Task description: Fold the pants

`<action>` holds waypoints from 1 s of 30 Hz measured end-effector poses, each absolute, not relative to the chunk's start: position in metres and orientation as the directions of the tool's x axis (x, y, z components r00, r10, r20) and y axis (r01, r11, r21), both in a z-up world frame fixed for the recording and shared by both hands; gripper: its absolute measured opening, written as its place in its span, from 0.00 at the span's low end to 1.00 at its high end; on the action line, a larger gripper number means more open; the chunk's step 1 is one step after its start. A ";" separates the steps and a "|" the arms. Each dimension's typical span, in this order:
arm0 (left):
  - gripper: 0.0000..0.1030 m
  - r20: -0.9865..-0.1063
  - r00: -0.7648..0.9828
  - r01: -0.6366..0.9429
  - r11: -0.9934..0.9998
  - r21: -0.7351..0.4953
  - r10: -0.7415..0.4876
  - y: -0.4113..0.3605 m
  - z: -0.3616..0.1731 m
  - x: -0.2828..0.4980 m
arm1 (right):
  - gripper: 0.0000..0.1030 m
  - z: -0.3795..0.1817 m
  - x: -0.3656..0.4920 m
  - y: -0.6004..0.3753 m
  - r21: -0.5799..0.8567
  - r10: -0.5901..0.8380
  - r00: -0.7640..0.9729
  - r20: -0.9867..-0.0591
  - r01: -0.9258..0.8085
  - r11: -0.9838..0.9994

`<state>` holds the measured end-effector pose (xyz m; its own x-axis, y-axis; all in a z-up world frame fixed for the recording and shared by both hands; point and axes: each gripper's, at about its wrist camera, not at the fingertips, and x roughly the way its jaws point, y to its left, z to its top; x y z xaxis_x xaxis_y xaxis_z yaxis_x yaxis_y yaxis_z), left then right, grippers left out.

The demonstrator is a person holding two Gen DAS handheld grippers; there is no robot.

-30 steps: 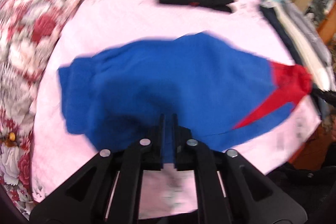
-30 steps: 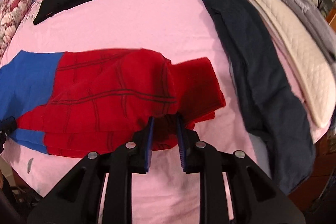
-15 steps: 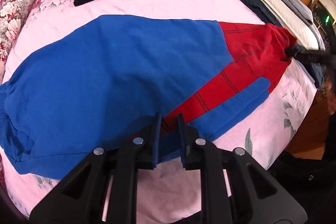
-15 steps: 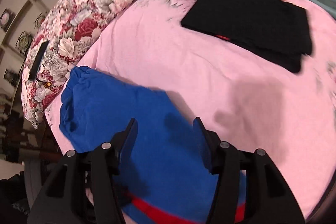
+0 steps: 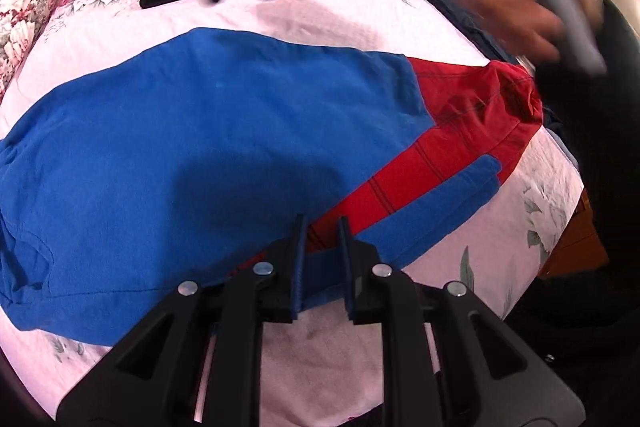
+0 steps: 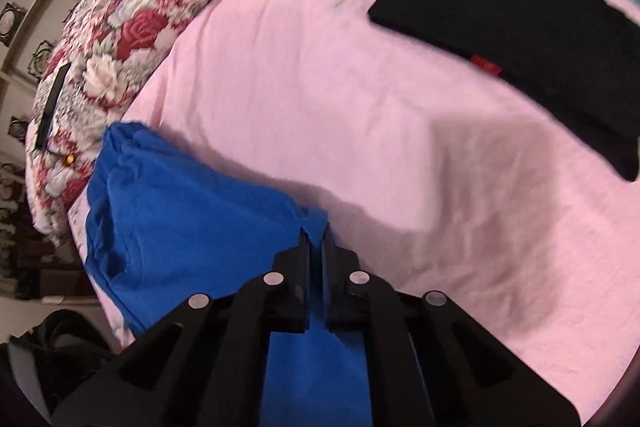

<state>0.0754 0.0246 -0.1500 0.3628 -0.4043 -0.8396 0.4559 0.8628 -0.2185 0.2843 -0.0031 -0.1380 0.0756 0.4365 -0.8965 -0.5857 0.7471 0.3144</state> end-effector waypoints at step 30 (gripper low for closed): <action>0.16 -0.877 0.322 0.290 0.919 -0.268 -0.357 0.094 -0.130 0.111 | 0.16 -0.134 0.103 -0.068 0.242 0.427 0.197 -0.883 -0.588 0.772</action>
